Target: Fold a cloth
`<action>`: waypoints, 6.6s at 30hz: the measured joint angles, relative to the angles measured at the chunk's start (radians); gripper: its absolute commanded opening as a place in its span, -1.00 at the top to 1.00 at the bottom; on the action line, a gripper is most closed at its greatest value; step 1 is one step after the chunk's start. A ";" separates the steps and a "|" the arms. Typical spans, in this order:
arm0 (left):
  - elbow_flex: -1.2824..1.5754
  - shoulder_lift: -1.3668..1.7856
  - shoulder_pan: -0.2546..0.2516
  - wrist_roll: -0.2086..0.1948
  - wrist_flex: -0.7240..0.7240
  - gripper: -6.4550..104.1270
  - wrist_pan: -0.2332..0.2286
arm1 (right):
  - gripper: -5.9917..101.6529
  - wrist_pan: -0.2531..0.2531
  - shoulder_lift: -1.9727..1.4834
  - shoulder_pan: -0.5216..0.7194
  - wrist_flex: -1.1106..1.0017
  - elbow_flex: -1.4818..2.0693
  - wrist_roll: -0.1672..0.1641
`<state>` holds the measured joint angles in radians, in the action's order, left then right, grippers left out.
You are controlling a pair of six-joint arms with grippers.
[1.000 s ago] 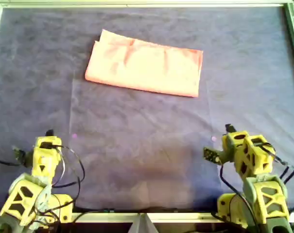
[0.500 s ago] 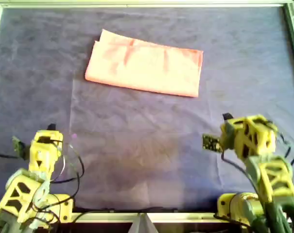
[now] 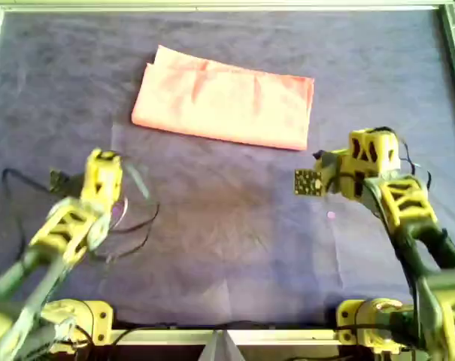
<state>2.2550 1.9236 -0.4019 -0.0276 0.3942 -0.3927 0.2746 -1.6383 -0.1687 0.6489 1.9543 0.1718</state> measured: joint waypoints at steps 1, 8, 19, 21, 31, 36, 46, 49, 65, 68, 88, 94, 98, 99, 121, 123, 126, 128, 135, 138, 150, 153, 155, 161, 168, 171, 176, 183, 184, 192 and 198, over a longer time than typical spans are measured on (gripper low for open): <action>-0.061 -0.067 0.000 0.000 -0.002 -0.51 0.000 | -0.70 0.008 0.038 -0.002 0.000 -0.028 0.011; -0.420 -0.459 0.000 0.000 -0.006 -0.51 0.000 | -0.70 0.017 0.275 -0.021 0.000 -0.215 0.026; -0.672 -0.706 0.018 0.005 -0.006 -0.51 0.000 | -0.69 0.017 0.506 -0.017 0.000 -0.453 0.026; -0.710 -0.738 0.040 0.008 -0.006 -0.51 0.000 | -0.69 0.017 0.540 -0.017 0.000 -0.485 0.025; -0.870 -0.868 0.075 0.009 -0.006 -0.49 0.123 | -0.68 0.017 0.653 -0.017 0.000 -0.612 0.025; -0.911 -0.876 0.075 0.009 -0.006 -0.49 0.202 | -0.68 0.017 0.663 -0.018 0.000 -0.627 0.025; -1.071 -1.020 0.077 0.011 -0.006 -0.49 0.227 | -0.68 0.017 0.663 -0.018 0.000 -0.627 0.020; -1.117 -1.054 0.077 0.006 -0.006 -0.49 0.225 | -0.68 0.017 0.663 -0.018 0.000 -0.627 0.020; -1.233 -1.117 0.109 0.008 -0.006 -0.49 0.227 | -0.68 0.017 0.663 -0.018 0.000 -0.627 0.020; -1.238 -1.117 0.117 0.008 -0.006 -0.49 0.227 | -0.68 0.017 0.663 -0.018 0.000 -0.627 0.020; -1.238 -1.117 0.118 0.008 -0.009 0.72 0.227 | 0.69 0.020 0.753 -0.014 -0.003 -0.761 0.026; -1.256 -1.117 0.118 0.008 -0.009 0.92 0.227 | 0.93 0.021 0.753 -0.012 -0.005 -0.761 0.026; -1.256 -1.118 0.118 0.008 -0.009 0.91 0.227 | 0.93 0.021 0.753 -0.011 -0.005 -0.761 0.026; -1.256 -1.118 0.118 0.008 -0.009 0.91 0.227 | 0.93 0.020 0.753 -0.011 -0.005 -0.761 0.026; -0.769 -0.773 0.118 0.006 -0.012 0.91 0.227 | 0.93 0.018 0.729 -0.015 0.129 -0.762 0.014; -0.686 -0.687 0.118 0.006 -0.012 0.91 0.229 | 0.93 0.018 0.713 -0.017 0.138 -0.762 0.020; -0.588 -0.592 0.118 0.003 -0.012 0.91 0.229 | 0.93 0.018 0.672 -0.017 0.140 -0.739 0.017; -0.540 -0.549 0.118 0.000 -0.012 0.91 0.229 | 0.93 0.018 0.620 -0.017 0.143 -0.687 0.017; -0.434 -0.471 0.118 -0.002 -0.012 0.91 0.229 | 0.92 0.018 0.408 -0.020 0.143 -0.403 -0.026; -0.394 -0.440 0.118 -0.002 -0.012 0.91 0.229 | 0.92 0.018 0.318 -0.021 0.143 -0.316 -0.075; -0.186 -0.253 0.063 -0.002 -0.011 0.91 0.229 | 0.92 0.023 0.233 -0.020 0.143 -0.253 -0.100; -0.123 -0.219 0.029 -0.002 -0.011 0.91 0.229 | 0.92 0.017 0.233 -0.018 0.143 -0.212 -0.100; -0.091 -0.201 0.018 -0.002 -0.011 0.91 0.229 | 0.92 0.017 0.233 -0.018 0.143 -0.184 -0.100; -0.017 -0.155 0.006 -0.002 -0.011 0.91 0.229 | 0.92 0.025 0.189 -0.018 0.143 -0.089 -0.100; 0.020 -0.140 0.002 0.002 -0.011 0.91 0.229 | 0.92 0.026 0.078 -0.020 0.143 -0.049 -0.100; 0.020 -0.140 0.002 0.002 -0.011 0.91 0.229 | 0.92 0.026 0.078 -0.020 0.143 -0.048 -0.100; 0.020 -0.140 0.002 0.002 -0.011 0.91 0.229 | 0.92 0.026 0.078 -0.020 0.143 -0.046 -0.100; 0.020 -0.132 0.002 0.005 -0.011 0.72 0.229 | 0.54 0.011 0.078 -0.020 0.143 -0.046 -0.103; 0.021 -0.120 0.002 0.005 -0.011 0.65 0.229 | 0.45 0.006 0.078 -0.017 0.143 -0.046 -0.103; 0.048 0.137 0.002 0.006 -0.011 0.05 0.221 | -0.07 0.006 0.078 -0.011 0.144 -0.046 -0.103; 0.172 0.348 0.002 0.006 -0.011 -0.04 0.225 | -0.13 0.006 0.078 0.000 0.144 -0.046 -0.103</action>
<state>2.4268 2.2718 -0.4004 -0.0215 0.3835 -0.1672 0.2807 -1.5601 -0.1687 0.7931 1.9083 0.0690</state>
